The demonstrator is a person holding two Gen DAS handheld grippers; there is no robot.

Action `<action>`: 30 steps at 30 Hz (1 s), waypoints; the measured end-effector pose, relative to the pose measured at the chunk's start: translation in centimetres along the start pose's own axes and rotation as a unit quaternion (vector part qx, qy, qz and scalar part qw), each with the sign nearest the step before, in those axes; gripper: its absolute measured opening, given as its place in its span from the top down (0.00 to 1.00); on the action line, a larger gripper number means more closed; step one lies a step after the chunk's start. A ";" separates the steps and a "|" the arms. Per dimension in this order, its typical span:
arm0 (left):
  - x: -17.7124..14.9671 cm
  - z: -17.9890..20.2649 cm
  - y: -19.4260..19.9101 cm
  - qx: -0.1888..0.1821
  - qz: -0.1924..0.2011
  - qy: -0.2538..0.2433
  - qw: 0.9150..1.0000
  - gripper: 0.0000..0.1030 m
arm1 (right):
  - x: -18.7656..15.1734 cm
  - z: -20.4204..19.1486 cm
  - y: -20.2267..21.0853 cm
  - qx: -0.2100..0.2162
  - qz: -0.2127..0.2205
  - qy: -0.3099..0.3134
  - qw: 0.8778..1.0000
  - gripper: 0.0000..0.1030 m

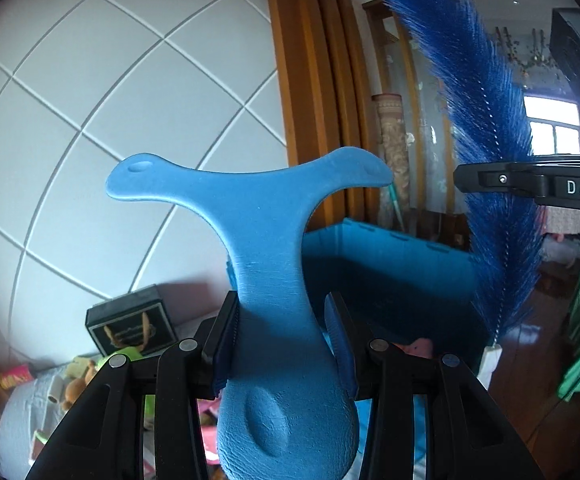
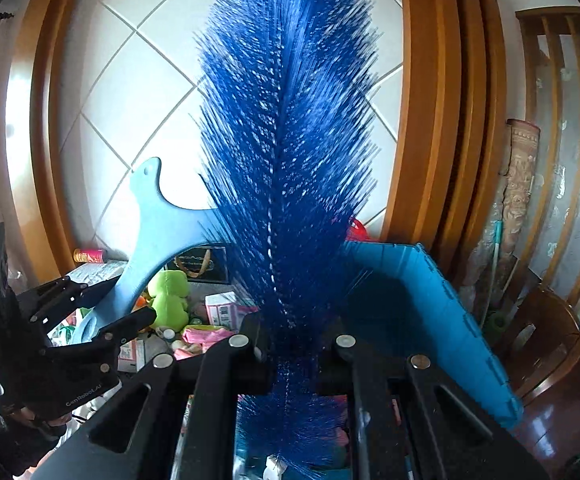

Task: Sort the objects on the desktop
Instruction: 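Lift the brush and blue holder and carry both toward the blue crate, then open both tools to drop the brush and holder into the crate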

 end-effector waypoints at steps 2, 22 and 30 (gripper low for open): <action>0.4 3.0 -1.2 -0.002 -0.001 0.010 1.000 0.60 | -0.4 3.0 -0.5 -0.004 -0.007 -0.006 1.000 0.89; 0.8 13.4 -13.4 0.057 -0.064 0.040 0.996 0.60 | -7.5 17.9 -11.7 -0.017 -0.093 -0.051 0.994 0.89; 0.9 14.4 -15.7 0.075 -0.085 0.049 0.992 0.59 | -9.6 19.2 -16.2 -0.005 -0.137 -0.049 0.989 0.89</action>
Point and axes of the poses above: each gripper's, at about its wrist camera, not at the fingertips, and y roughly against the way its jaws point, z to its right, x to its top, the point moved 2 cm from there along -y, roughly the way its jaws point, and after that the axes turned 11 degrees about y, right-handed, at the moved point
